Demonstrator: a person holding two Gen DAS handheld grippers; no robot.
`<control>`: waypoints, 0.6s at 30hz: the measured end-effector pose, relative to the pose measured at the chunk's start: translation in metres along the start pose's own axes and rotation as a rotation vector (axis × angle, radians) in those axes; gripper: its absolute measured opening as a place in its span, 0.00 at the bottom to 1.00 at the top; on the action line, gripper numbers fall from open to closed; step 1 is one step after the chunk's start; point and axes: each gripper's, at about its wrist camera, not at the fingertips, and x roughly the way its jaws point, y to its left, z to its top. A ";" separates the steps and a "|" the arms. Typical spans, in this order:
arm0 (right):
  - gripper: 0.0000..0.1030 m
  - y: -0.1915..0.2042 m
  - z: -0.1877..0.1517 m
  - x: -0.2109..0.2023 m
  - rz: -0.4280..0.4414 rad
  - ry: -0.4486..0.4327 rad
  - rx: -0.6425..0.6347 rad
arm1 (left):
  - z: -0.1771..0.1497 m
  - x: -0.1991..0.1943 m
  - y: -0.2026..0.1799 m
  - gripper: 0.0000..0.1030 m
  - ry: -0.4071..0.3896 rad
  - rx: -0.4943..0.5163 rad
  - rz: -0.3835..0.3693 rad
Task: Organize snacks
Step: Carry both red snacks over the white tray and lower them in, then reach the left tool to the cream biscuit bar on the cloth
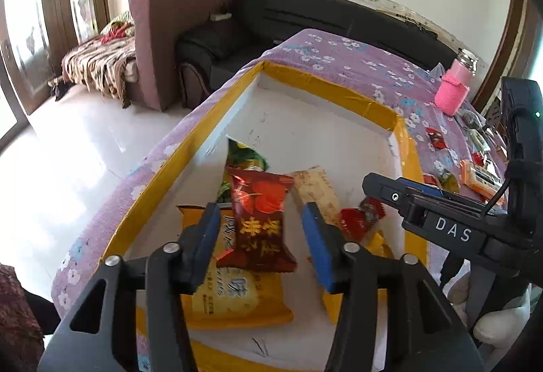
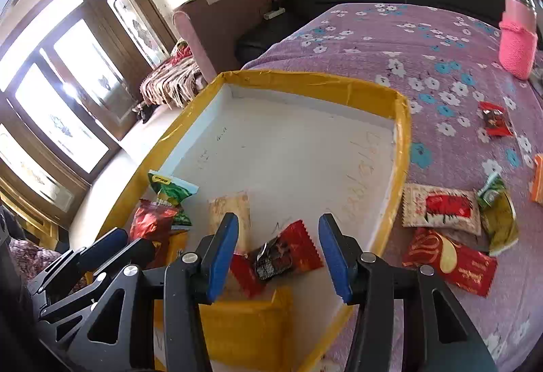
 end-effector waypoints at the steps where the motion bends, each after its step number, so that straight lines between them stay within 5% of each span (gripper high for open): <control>1: 0.49 -0.001 -0.002 -0.004 0.004 -0.005 0.004 | -0.001 -0.003 -0.002 0.51 -0.001 0.005 -0.006; 7: 0.50 -0.009 -0.013 -0.037 0.027 -0.062 0.029 | -0.006 -0.024 -0.026 0.54 -0.014 0.061 -0.015; 11: 0.52 -0.021 -0.021 -0.063 0.028 -0.116 0.057 | -0.012 -0.038 -0.048 0.67 -0.038 0.129 0.031; 18: 0.53 -0.052 -0.038 -0.108 0.029 -0.192 0.115 | -0.025 -0.058 -0.083 0.67 -0.066 0.217 0.046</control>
